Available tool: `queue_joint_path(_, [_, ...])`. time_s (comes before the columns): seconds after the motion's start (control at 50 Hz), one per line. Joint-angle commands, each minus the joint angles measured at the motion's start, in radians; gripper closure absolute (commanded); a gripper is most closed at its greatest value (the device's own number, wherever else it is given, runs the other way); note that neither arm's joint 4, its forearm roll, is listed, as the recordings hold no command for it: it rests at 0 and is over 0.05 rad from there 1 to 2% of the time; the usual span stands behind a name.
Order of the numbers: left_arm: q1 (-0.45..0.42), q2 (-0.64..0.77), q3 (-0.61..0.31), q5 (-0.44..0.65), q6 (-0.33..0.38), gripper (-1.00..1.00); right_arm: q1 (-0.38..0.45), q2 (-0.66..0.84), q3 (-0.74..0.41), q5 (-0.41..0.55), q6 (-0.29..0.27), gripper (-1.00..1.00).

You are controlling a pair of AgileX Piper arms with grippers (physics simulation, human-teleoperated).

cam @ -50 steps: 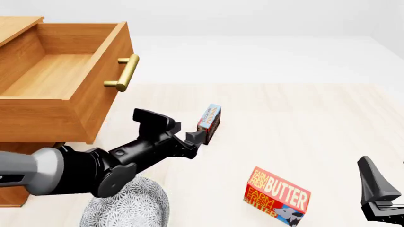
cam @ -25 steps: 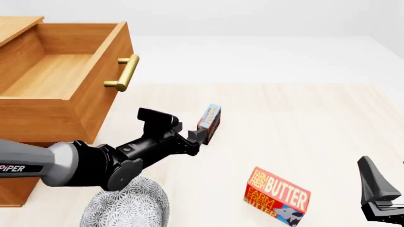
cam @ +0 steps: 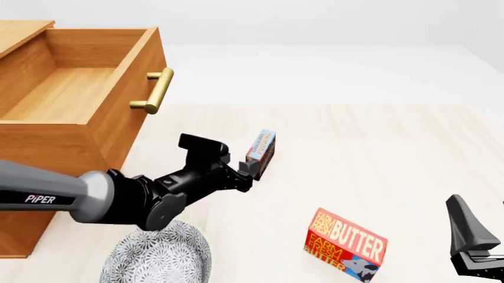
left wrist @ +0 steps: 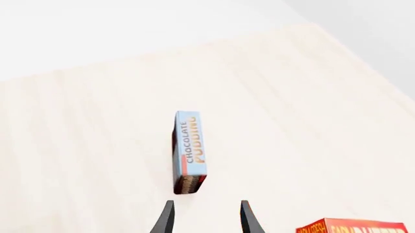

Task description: Put the chocolate pudding in the top drawer of the cabinet and close it.

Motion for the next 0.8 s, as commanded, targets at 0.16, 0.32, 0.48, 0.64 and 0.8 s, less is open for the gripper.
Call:
queue_joint_path(0.16, [0.013, 0.037, -0.042, 0.033, -0.002, -1.00, 0.000, 0.000, 0.000, 0.000, 0.000, -1.00])
queue_joint_path(0.32, [0.032, 0.042, -0.052, 0.046, 0.003, -1.00, 0.000, 0.000, 0.000, 0.000, 0.000, -1.00])
queue_joint_path(0.48, [0.031, 0.064, -0.067, 0.047, -0.002, -1.00, 0.000, 0.001, 0.000, 0.000, 0.000, -1.00])
queue_joint_path(0.64, [0.029, 0.075, -0.090, 0.064, 0.003, -1.00, 0.000, 0.001, 0.000, 0.000, 0.000, -1.00])
queue_joint_path(0.8, [0.039, 0.088, -0.113, 0.083, 0.009, -1.00, 0.000, 0.000, 0.000, 0.000, 0.000, -1.00])
